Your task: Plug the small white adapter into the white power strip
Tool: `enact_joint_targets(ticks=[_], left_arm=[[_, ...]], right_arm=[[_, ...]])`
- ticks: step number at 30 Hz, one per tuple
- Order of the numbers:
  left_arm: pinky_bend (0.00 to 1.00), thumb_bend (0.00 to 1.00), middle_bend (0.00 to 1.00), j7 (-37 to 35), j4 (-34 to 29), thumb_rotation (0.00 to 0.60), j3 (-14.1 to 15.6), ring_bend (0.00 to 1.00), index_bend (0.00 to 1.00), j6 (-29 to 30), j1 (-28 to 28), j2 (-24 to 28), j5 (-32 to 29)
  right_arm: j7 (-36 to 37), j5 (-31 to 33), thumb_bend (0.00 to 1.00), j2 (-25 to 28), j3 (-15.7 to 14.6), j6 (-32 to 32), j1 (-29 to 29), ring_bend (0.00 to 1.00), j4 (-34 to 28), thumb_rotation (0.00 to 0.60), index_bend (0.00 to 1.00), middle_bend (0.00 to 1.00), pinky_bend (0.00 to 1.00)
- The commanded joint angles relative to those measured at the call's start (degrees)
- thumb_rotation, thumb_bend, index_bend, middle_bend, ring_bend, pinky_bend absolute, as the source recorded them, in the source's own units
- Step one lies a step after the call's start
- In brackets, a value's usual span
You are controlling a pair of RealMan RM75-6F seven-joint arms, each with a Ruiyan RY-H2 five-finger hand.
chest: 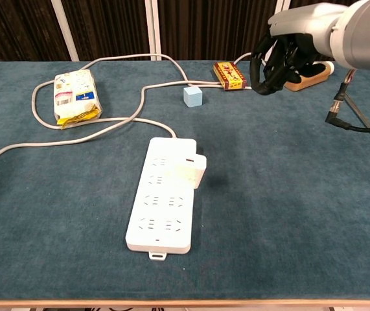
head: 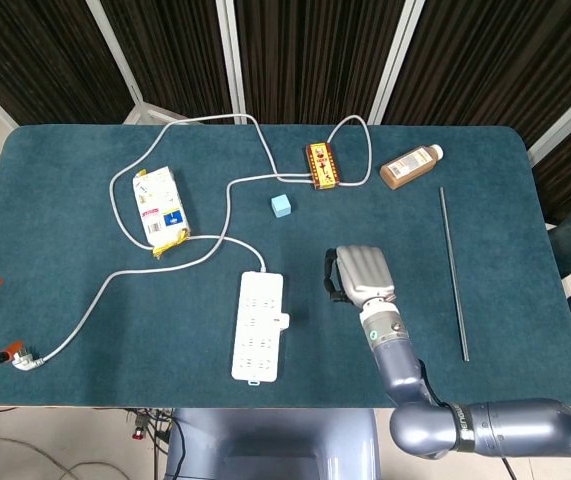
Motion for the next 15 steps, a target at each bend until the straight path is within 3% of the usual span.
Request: enact_joint_targets(ticks=[1,9,15], left_arm=[[0.0,0.09,0.0,0.1,0.0,0.6,0.1,0.0,0.19,-0.1,0.0,-0.1,0.0],[0.0,0.09,0.0,0.2,-0.1,0.6,0.1,0.0,0.19,-0.1,0.0,0.0,-0.1],[0.0,0.09,0.0,-0.4,0.0,0.6,-0.1,0.0,0.19,-0.4,-0.1,0.2,-0.4]], right_arm=[[-1.1,0.7,0.56,0.5,-1.3,-0.6,0.2,0.81,-1.8,0.6,1.0,0.76,0.97],[-2.2,3.9,0.56,-2.9,-2.8,-1.5,2.4,0.81,-4.0,0.6,1.0,0.76,0.97],[-4.1,4.0,0.56,-9.6,-1.1,3.3,6.4,0.81,-0.6,0.6,1.0,0.76,0.97]])
